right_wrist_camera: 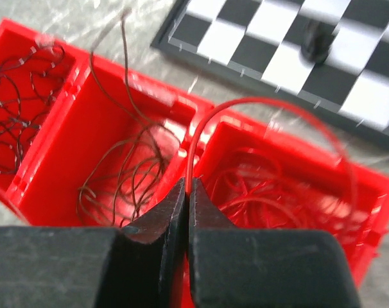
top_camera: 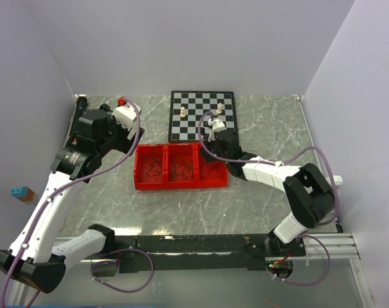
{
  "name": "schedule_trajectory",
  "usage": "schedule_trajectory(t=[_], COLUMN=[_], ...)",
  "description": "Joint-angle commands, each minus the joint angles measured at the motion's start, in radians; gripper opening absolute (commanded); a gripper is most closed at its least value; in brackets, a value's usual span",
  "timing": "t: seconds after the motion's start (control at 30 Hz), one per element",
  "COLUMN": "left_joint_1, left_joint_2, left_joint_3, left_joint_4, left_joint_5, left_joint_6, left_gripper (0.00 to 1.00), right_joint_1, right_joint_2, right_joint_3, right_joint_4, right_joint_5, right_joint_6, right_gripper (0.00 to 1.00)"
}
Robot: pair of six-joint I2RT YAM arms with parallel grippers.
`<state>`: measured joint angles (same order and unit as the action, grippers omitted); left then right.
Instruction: Untangle the cables
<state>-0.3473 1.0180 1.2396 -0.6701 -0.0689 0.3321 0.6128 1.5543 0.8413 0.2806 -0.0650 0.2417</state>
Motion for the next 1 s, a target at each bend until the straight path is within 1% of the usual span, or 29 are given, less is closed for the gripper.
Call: schedule_trajectory(t=[0.0,0.1,0.23,0.27,0.37,0.5,0.63,0.73,0.87,0.97], left_joint_1=[0.004,0.004,0.005,0.004,0.004,0.005,0.005,0.004,0.005,0.013], left_joint_2=[-0.001,-0.001,-0.009,-0.009,-0.010,-0.010,-0.010,-0.007,-0.002,0.013], left_joint_3=[0.003,0.008,0.009,0.009,0.004,0.000,-0.003,-0.006,0.007,0.029], left_joint_4=[0.030,0.027,0.026,0.024,0.029,0.030,0.032,0.027,0.018,0.004], left_joint_5=[-0.019,-0.026,-0.025,-0.026,-0.032,-0.032,-0.025,-0.014,0.003,0.023], left_joint_6=[0.008,0.010,0.013,0.013,0.019,0.018,0.007,-0.004,-0.024,-0.057], left_gripper=[0.97,0.97,0.97,0.97,0.97,0.97,0.97,0.97,0.97,0.97], right_joint_1=[-0.021,-0.034,-0.045,-0.044,-0.044,-0.044,-0.044,-0.044,-0.044,-0.044], right_joint_2=[0.068,0.090,0.055,0.032,-0.034,-0.103,-0.164,-0.184,-0.227,-0.269], right_joint_3=[0.024,0.038,0.033,0.013,-0.011,-0.033,-0.054,-0.051,-0.051,0.001], right_joint_4=[-0.063,-0.083,-0.078,-0.064,-0.055,-0.072,-0.072,-0.089,-0.089,-0.144], right_joint_5=[-0.111,-0.133,-0.173,-0.176,-0.193,-0.210,-0.236,-0.249,-0.240,-0.207], right_joint_6=[0.120,0.159,0.156,0.159,0.153,0.146,0.145,0.148,0.160,0.154], right_gripper=[0.00,0.01,0.30,0.34,0.46,0.53,0.64,0.67,0.67,0.68])
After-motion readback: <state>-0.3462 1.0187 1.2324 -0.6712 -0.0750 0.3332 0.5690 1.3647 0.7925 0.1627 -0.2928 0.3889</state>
